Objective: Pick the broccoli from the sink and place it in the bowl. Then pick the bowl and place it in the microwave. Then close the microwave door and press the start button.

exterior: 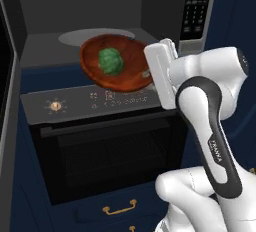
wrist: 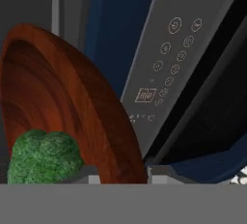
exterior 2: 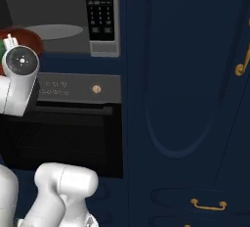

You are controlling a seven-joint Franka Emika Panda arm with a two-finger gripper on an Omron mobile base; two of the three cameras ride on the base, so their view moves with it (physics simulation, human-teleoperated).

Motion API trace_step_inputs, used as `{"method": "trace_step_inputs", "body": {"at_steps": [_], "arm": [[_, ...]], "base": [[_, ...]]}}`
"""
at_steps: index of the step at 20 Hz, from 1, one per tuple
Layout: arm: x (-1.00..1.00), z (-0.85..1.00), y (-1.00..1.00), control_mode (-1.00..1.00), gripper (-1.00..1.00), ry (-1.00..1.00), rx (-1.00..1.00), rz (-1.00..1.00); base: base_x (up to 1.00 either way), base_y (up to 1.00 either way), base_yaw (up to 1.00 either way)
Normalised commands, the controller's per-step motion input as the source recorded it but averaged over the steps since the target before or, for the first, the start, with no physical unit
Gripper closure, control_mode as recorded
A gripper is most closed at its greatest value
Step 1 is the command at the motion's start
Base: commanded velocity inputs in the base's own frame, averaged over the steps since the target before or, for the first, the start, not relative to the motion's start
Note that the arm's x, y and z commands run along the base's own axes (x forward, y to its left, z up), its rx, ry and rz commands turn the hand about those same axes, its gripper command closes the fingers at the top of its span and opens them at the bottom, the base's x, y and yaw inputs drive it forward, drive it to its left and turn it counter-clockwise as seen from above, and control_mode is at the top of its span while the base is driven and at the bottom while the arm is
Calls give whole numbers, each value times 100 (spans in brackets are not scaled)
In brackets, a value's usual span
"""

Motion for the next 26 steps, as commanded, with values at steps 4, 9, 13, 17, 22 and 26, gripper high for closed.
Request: {"method": "trace_step_inputs", "body": {"at_steps": [4,9,13,17,22,26], "arm": [[74,26,-17,-100,100,15,12,-12],[93,0,-1,-100,100,5,9,-14],[86,0,0,-100,100,0,6,-16],[85,9,12,-100,100,0,2,-12],[86,14,18,-100,100,2,0,-3],[76,8,24,-100,100,7,0,0]], "base": [[0,0,0],[0,0,0],[0,0,0],[0,0,0],[0,0,0],[0,0,0]]}}
